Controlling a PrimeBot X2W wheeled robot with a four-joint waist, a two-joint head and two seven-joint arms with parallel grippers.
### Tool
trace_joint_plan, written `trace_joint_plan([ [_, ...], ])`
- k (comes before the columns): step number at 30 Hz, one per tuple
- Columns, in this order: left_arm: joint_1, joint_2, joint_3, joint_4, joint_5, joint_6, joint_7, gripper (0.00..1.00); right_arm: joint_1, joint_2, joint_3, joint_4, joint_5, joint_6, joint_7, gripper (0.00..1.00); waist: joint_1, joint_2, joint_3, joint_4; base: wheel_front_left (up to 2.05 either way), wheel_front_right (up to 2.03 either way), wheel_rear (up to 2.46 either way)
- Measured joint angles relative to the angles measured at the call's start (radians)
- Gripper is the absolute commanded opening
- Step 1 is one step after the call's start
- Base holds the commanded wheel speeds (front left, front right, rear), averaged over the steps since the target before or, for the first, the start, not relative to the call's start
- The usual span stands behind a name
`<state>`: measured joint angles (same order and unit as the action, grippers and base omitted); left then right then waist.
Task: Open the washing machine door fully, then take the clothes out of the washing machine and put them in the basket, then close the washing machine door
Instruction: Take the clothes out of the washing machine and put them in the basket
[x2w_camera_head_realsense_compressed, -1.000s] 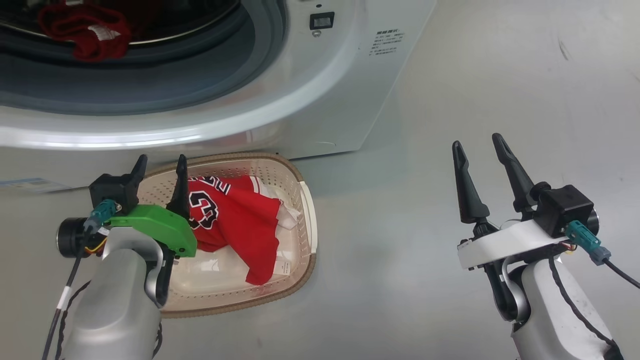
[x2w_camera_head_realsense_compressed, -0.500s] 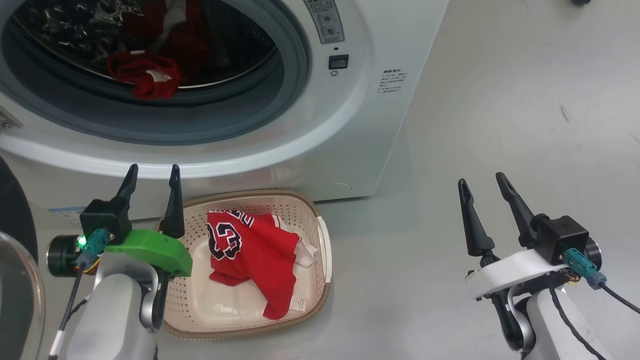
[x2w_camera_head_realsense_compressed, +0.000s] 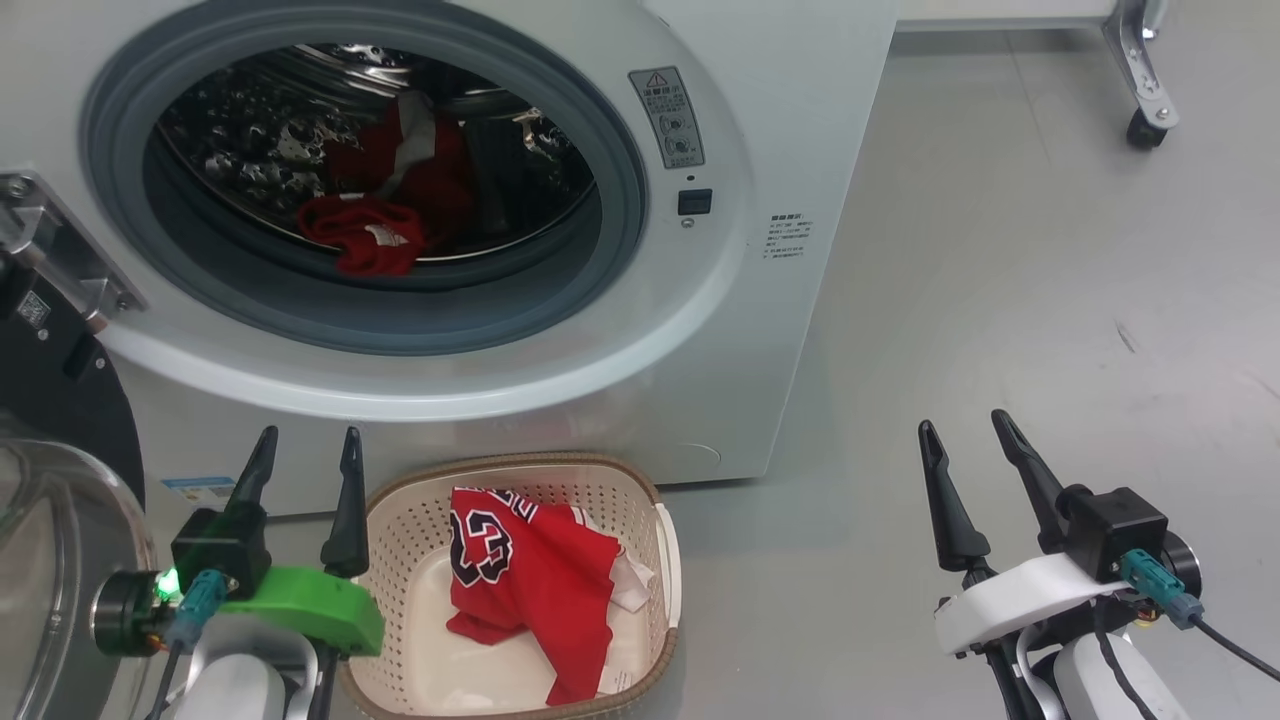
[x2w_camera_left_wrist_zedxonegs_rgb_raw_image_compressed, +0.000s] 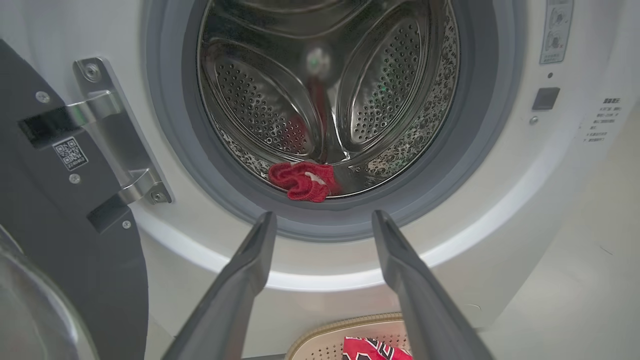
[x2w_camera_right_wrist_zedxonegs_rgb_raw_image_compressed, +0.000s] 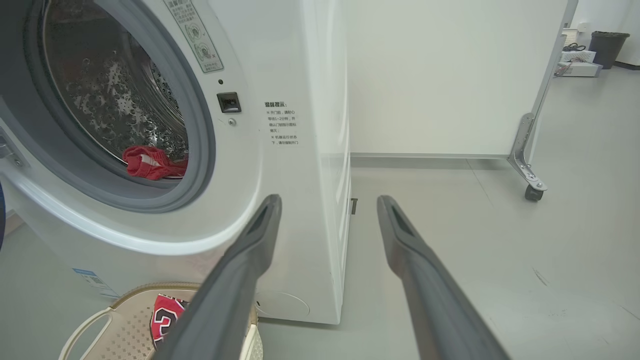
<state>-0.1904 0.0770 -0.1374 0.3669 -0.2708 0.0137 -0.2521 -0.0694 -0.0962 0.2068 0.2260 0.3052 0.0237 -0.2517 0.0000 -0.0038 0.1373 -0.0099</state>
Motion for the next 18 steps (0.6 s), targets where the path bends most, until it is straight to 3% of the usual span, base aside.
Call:
trace_joint_plan([
  [18,0.163,0.010,-0.001,-0.136,0.002,0.019,0.000,1.00,0.061,0.001,0.015,-0.017,0.000,-0.008,0.004,1.00,0.0000,0.0000,-0.100,-0.003,0.00,0.00,0.00],
])
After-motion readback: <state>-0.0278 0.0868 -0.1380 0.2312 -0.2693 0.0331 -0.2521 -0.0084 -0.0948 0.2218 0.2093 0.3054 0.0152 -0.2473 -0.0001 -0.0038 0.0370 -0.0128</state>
